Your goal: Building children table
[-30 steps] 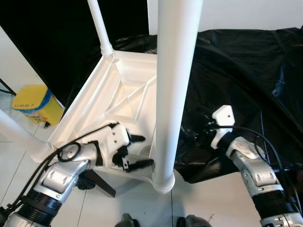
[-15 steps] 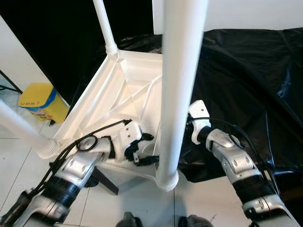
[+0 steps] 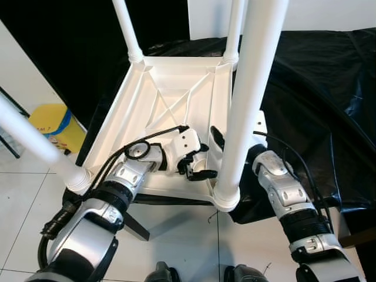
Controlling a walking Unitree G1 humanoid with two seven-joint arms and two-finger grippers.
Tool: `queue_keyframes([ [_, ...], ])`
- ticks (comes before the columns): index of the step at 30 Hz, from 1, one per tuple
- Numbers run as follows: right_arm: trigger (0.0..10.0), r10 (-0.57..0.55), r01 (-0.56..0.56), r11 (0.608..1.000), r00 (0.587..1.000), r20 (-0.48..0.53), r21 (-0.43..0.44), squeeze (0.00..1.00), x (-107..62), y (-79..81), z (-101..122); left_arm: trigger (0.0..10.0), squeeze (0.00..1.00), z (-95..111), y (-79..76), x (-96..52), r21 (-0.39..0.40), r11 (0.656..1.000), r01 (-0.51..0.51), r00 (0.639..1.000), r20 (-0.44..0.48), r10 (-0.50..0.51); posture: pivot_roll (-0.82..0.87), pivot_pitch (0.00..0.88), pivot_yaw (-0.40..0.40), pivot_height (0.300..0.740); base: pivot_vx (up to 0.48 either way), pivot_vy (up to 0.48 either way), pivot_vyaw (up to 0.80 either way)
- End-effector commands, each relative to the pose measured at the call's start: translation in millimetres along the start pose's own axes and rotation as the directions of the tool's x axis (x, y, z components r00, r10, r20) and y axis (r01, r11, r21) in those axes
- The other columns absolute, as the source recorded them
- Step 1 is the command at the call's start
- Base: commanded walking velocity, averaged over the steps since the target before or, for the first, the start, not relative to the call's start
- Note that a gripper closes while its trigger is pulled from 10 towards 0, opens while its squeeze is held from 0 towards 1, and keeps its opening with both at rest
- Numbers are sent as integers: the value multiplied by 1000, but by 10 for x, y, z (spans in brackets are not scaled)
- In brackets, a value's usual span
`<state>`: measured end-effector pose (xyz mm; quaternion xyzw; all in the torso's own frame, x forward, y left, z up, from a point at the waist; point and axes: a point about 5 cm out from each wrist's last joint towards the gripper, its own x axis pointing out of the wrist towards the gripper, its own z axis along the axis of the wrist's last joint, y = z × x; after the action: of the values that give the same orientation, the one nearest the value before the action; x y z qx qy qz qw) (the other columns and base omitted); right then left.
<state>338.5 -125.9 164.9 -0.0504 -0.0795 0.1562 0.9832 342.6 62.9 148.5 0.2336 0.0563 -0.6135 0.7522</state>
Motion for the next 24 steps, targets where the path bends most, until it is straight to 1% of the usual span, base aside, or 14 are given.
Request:
queue_keyframes([
  [1,10000,-73,73,997,996,42,20,0,-75,-84,-2,10000,0,-160,83,27,-22,969,-248,967,-72,246,-111,157,95,740,0,0,0],
  [5,10000,-73,73,997,996,42,20,0,-75,-84,-2,10000,0,-160,83,27,-22,969,-248,967,-72,246,-111,157,95,740,0,0,0],
  [6,10000,-120,118,993,990,70,30,0,-148,-156,2,10000,0,-51,124,39,-31,963,-266,964,-6,266,-111,155,96,740,0,0,0],
  [7,10000,-120,118,993,990,70,30,0,-148,-156,2,10000,0,-51,124,39,-31,963,-266,964,-6,266,-111,155,96,740,0,0,0],
  [8,10000,-152,149,988,984,96,33,0,-255,-210,-3,10000,0,70,159,16,-36,958,-284,955,83,286,-107,153,91,740,0,0,0],
  [9,10000,-168,167,986,980,110,16,0,-384,-250,-18,10000,0,150,186,-58,-45,950,-309,937,154,312,-104,151,85,740,0,0,0],
  [10,10000,-168,167,986,980,110,16,0,-384,-250,-18,10000,0,150,186,-58,-45,950,-309,937,154,312,-104,151,85,740,0,0,0],
  [12,10000,-177,178,984,977,122,2,0,-555,-288,-24,10000,0,201,206,-170,-51,938,-342,912,222,344,-98,147,75,740,0,0,0],
  [15,10000,-169,169,986,978,122,6,0,-624,-297,-16,10000,0,194,200,-217,-53,935,-351,906,232,353,-95,145,73,740,0,0,0],
  [17,10000,-108,109,994,987,122,-4,0,-758,-334,26,10000,0,136,190,-306,-51,925,-376,895,238,377,-93,140,69,740,0,0,0],
  [19,10000,-88,90,996,989,122,-11,0,-798,-354,40,10000,0,112,191,-330,-52,922,-383,892,237,384,-93,140,69,740,0,0,0],
  [22,10000,34,-30,998,996,82,-47,0,-922,-436,93,10000,0,72,169,-392,-44,921,-388,891,239,386,-97,133,64,740,0,0,0],
  [23,10000,34,-30,998,996,82,-47,0,-922,-436,93,10000,0,72,169,-392,-44,921,-388,891,239,386,-97,133,64,740,0,0,0],
  [24,10000,79,-75,995,995,59,-64,0,-961,-456,106,10000,0,70,168,-415,-40,920,-390,890,238,388,-102,129,65,740,0,0,0],
])
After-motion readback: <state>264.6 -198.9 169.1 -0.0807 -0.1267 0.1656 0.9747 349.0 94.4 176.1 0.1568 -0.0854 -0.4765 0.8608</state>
